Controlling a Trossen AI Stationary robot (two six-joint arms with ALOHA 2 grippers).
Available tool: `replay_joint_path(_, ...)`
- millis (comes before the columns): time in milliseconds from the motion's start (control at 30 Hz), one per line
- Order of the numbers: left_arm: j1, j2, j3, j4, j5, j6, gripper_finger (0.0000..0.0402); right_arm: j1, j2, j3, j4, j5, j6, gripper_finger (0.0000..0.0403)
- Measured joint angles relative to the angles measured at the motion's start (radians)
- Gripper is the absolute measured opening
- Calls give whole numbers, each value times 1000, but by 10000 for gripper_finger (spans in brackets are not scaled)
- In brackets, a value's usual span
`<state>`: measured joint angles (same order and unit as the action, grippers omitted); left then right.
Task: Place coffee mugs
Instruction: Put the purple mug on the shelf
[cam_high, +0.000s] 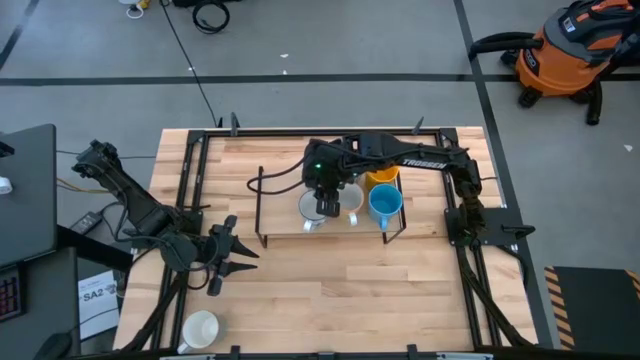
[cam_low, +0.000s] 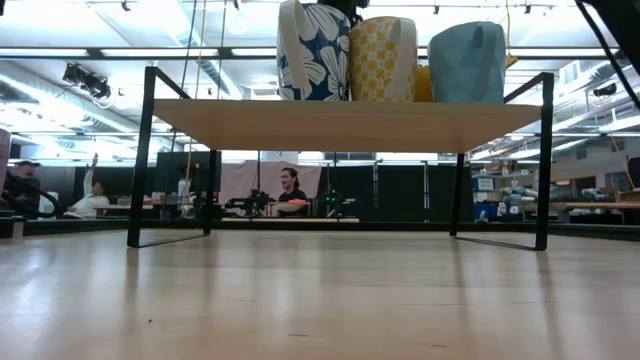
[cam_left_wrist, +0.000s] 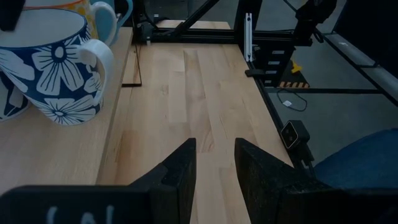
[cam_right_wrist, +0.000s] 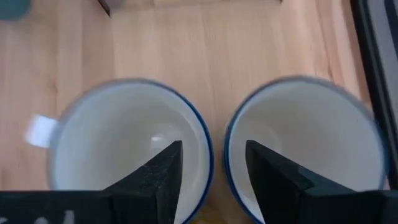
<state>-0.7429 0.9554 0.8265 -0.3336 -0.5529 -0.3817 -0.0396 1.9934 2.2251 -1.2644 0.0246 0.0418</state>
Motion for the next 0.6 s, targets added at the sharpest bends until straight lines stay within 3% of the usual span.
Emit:
replay_joint_path(200, 0, 0, 0, 0, 0, 0, 117, 20, -5, 128, -12, 0, 0, 181)
replay_joint_path(433, 0, 0, 0, 1, 0, -25, 117, 70, -127, 108, -85, 1, 14, 181)
replay_joint_path(600, 0, 0, 0, 6, -1, -79, 117, 158, -190, 108, -123, 78, 19, 182)
